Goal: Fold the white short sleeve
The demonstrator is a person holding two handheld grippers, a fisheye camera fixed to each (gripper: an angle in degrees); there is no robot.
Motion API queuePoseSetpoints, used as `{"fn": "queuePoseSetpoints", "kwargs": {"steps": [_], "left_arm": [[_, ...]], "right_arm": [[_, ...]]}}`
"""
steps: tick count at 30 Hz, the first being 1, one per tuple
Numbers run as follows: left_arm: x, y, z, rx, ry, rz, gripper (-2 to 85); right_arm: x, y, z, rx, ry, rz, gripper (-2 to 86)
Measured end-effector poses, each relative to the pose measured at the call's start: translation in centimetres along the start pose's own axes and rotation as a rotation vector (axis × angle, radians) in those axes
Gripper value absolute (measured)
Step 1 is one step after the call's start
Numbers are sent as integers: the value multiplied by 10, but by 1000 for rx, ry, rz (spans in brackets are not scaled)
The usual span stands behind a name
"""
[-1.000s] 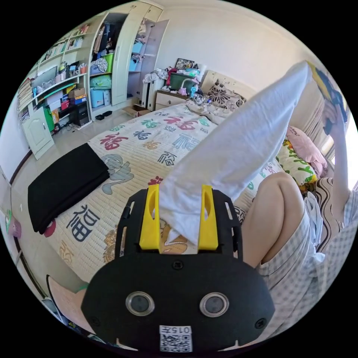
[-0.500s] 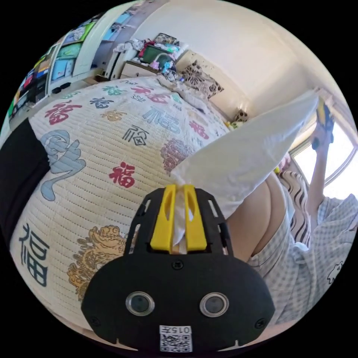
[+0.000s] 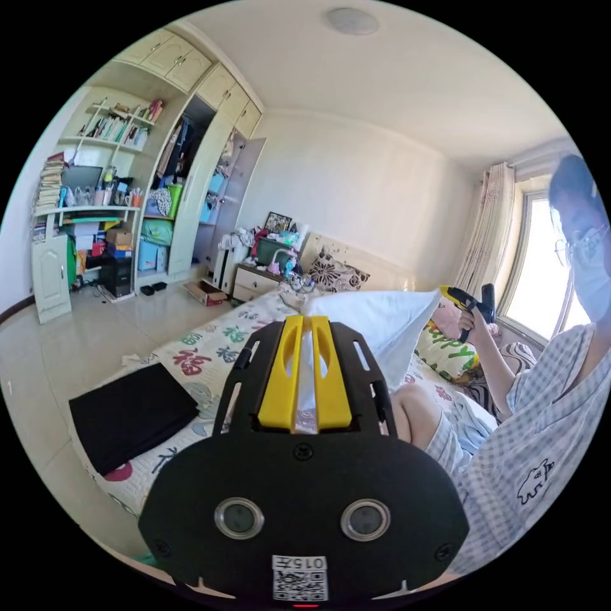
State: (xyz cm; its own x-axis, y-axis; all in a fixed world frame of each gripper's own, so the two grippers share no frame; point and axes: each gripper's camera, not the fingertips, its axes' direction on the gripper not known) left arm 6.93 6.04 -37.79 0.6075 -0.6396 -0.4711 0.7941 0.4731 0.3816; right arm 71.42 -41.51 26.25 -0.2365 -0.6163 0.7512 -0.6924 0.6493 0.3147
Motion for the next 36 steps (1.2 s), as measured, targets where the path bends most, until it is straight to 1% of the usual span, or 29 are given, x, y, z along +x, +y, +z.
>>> {"fn": "queuePoseSetpoints", "kwargs": {"steps": [4,9,12,14,15,17,19,20,21,22,23,24,25,26,27,28,30,31,33,36], "left_arm": [[11,-23,-9,64,7,36,0],[-4,-42,22,40,-18,24,1],[-33,-43,70,-23,-20,-61,4],[-54,-38,110,-84,-59,-94,8],[-70,-33,142,-145,-105,-119,11],[-94,-20,190,-220,-162,-141,21],[-123,2,246,-320,-199,-200,48],[-129,7,257,-347,-199,-220,57],[-134,13,270,-389,-182,-248,69],[-131,16,275,-401,-155,-236,77],[-127,17,275,-399,-138,-213,80],[-114,18,274,-410,-85,-146,84],[-98,21,276,-462,2,-74,86],[-90,24,277,-500,52,-41,88],[-72,31,281,-585,155,21,91],[-54,39,286,-660,219,79,93],[-29,52,294,-747,252,181,94],[-16,60,303,-802,230,248,94],[-7,70,320,-863,194,306,93],[-8,78,347,-926,193,279,80]], "right_arm": [[18,-16,-6,50,-35,-1,-7],[48,-44,23,36,10,-19,-6],[93,-57,81,-55,71,33,-6],[128,-59,127,-135,117,87,-6],[154,-57,160,-188,143,128,-5],[192,-50,212,-263,128,167,-3],[236,-32,275,-419,129,233,2],[243,-27,287,-465,124,248,5],[244,-21,302,-533,62,214,12],[234,-16,309,-587,-27,110,22],[227,-13,311,-620,-65,50,26],[210,-5,314,-708,-149,-70,38],[194,8,316,-831,-248,-183,50],[186,15,317,-897,-289,-235,55],[174,31,319,-1019,-349,-330,63],[166,47,321,-1129,-376,-408,67],[163,67,328,-1238,-363,-480,69],[168,77,336,-1287,-337,-495,67],[178,89,348,-1341,-299,-500,60],[191,100,360,-1389,-281,-511,46]]}}
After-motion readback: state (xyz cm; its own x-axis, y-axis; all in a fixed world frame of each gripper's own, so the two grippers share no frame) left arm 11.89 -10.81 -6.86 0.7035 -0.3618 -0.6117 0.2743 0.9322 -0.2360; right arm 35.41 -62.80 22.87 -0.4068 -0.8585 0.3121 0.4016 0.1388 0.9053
